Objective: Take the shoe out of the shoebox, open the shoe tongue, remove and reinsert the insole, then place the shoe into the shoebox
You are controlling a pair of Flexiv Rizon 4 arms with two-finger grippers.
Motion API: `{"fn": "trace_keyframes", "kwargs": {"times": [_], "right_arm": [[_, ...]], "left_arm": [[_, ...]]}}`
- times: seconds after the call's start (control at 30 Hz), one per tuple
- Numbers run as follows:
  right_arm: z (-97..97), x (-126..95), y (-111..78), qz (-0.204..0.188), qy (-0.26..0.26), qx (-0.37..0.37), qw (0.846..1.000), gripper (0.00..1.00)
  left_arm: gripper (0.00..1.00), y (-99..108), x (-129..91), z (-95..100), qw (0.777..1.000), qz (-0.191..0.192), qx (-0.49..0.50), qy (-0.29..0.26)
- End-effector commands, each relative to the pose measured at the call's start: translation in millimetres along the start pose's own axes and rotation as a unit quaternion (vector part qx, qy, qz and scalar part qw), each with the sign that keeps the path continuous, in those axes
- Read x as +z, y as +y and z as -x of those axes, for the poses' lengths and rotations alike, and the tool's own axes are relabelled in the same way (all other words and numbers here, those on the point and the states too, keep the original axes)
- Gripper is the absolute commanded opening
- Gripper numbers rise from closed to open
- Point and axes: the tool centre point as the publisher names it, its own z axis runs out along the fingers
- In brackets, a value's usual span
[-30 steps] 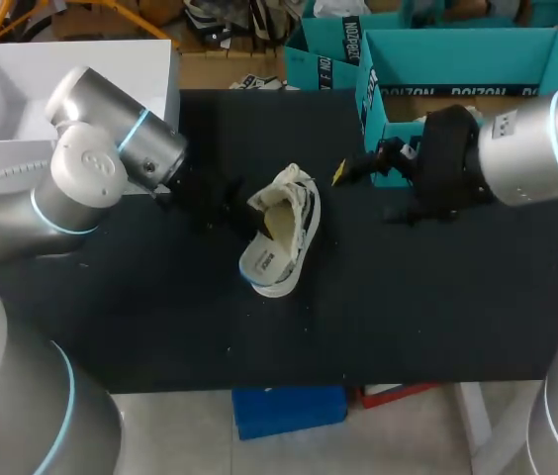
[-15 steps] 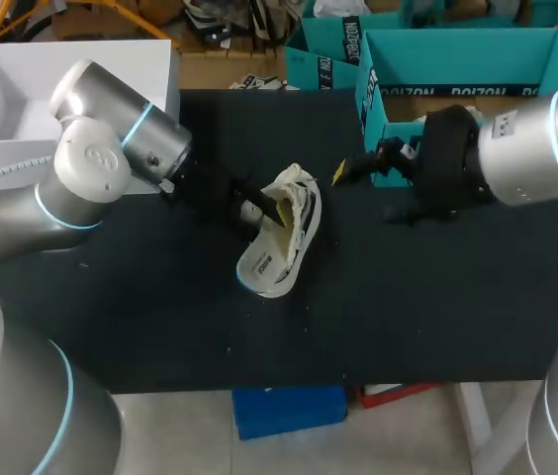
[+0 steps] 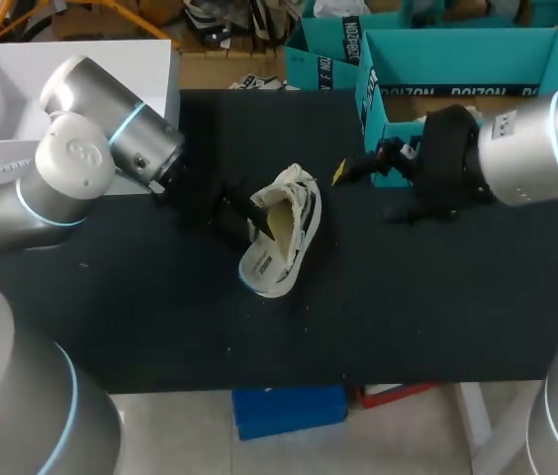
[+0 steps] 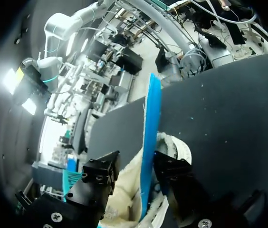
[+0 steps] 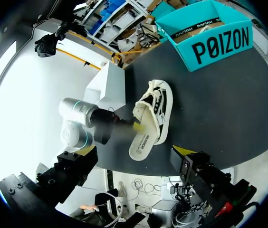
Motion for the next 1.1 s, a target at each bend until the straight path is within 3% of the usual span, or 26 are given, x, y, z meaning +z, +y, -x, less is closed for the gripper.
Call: {"fn": "trace_keyframes", "kwargs": {"times": [0.03,0.13,0.7,1.1], "right_arm": [[-0.4,0.2,0.0,0.0,-0.001,0.0,1.0,1.0],[-0.4,0.2,0.0,0.0,-0.001,0.0,1.0,1.0],[-0.4,0.2,0.0,0.0,-0.001,0.0,1.0,1.0],[-0.4,0.2,0.0,0.0,-0.001,0.0,1.0,1.0]], "left_arm": [[0.22,-9.2,0.5,-1.4,1.0,-0.007,0.001,0.016],[0.0,-10.3,2.9,-4.3,1.0,-0.014,-0.001,0.027],[0.0,1.6,6.3,-7.2,1.0,-0.007,0.0,0.025],[0.0,19.0,9.2,2.8,1.0,0.019,0.011,-0.02]]}}
